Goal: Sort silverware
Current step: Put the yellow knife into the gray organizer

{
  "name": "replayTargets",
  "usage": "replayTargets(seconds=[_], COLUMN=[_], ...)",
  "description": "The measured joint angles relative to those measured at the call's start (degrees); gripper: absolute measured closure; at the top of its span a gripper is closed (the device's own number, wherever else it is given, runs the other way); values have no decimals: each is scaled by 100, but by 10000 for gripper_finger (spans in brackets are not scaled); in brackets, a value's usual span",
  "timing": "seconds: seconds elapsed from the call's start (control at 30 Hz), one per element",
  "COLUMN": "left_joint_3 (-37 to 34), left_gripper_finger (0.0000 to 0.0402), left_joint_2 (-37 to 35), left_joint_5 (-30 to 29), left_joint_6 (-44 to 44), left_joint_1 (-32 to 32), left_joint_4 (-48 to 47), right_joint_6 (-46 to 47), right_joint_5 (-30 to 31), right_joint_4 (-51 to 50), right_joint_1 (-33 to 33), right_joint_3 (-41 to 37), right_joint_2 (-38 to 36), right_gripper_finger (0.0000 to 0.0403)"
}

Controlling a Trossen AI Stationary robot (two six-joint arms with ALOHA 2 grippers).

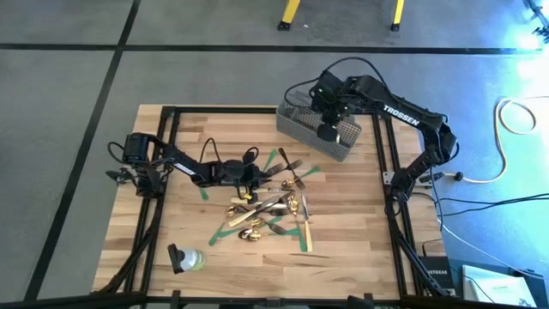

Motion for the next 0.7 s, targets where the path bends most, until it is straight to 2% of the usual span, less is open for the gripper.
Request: replayTargets(seconds=[0.2, 0.37, 0.7], left_joint_3=[0, 0, 0], left_gripper_finger=[353, 353, 353], left_joint_2=[1, 0, 0], left_joint_5=[0, 0, 0], left_joint_6=[-2, 0, 0], left_joint_1=[0, 0, 0], left_joint_4=[-1, -1, 1], right_joint_6=[22, 22, 96], right_joint_5=[137, 172, 204], right_joint_4=[-487, -477, -848], right_joint_1=[-2, -2, 4], right_joint_3=[5, 20, 517], right_joint_2=[-15, -68, -68], right_gripper_finger=[403, 403, 403])
